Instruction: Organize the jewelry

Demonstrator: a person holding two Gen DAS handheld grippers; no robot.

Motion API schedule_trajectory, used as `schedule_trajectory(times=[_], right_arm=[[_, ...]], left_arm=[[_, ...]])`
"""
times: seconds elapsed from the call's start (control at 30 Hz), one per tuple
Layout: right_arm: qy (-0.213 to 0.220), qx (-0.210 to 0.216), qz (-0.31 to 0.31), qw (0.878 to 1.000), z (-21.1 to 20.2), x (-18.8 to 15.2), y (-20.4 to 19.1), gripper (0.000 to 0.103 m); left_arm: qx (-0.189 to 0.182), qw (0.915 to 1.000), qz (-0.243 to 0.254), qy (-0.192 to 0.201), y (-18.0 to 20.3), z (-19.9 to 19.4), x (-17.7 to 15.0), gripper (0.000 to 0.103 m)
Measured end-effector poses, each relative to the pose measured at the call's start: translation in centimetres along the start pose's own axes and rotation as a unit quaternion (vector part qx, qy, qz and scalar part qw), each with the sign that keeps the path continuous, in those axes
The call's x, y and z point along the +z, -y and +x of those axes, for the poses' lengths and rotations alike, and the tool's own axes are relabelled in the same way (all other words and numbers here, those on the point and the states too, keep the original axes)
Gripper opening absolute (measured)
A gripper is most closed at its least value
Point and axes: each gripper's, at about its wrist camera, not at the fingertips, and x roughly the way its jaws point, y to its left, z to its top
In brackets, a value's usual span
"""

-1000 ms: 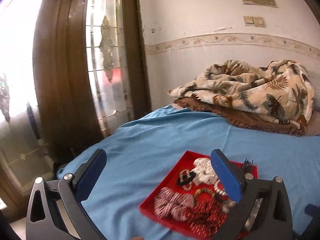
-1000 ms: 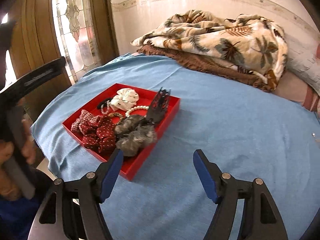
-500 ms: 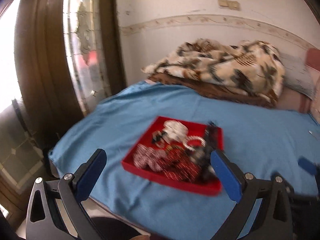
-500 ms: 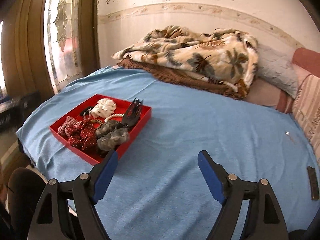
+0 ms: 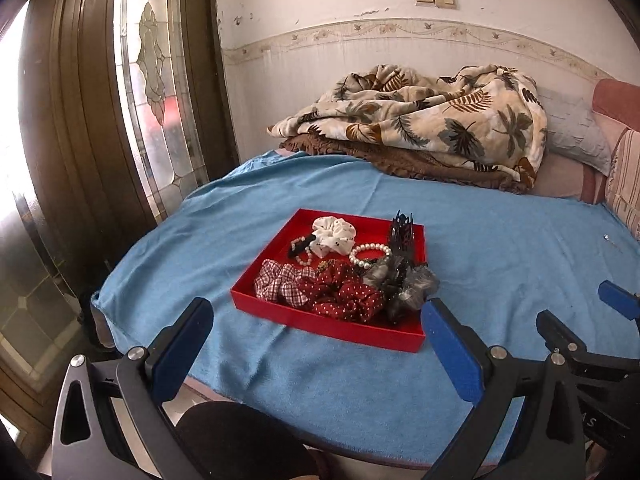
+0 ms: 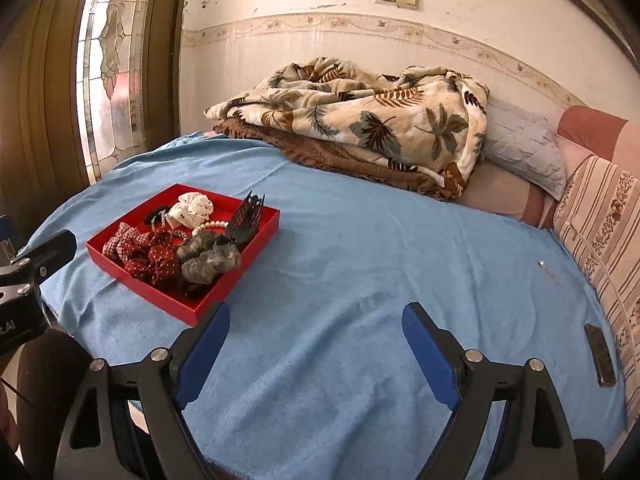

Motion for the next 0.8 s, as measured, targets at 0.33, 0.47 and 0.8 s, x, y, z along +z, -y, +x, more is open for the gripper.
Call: schedule_trajectory(times=[0.33, 0.47, 0.8], right_arm=[[-0.027, 0.008, 0.012, 1.000, 1.2, -0.1, -1.3, 0.091], [-0.030, 0.004, 0.016, 0.999, 1.6, 0.5, -1.6, 0.091], [-0.047, 0.012, 0.016, 0.999, 3.5, 2.3, -3.6, 0.092]], left_arm=[[-0.047, 0.9985, 0.010, -0.025, -0.9, 1.8, -0.4, 0.103], [-0.056, 0.9979, 0.018, -0.027, -1.6, 2.4, -0.2, 0.103], [-0.071, 0.9964, -0.016, -0.044, -5.4, 5.0, 0.7, 0.103]])
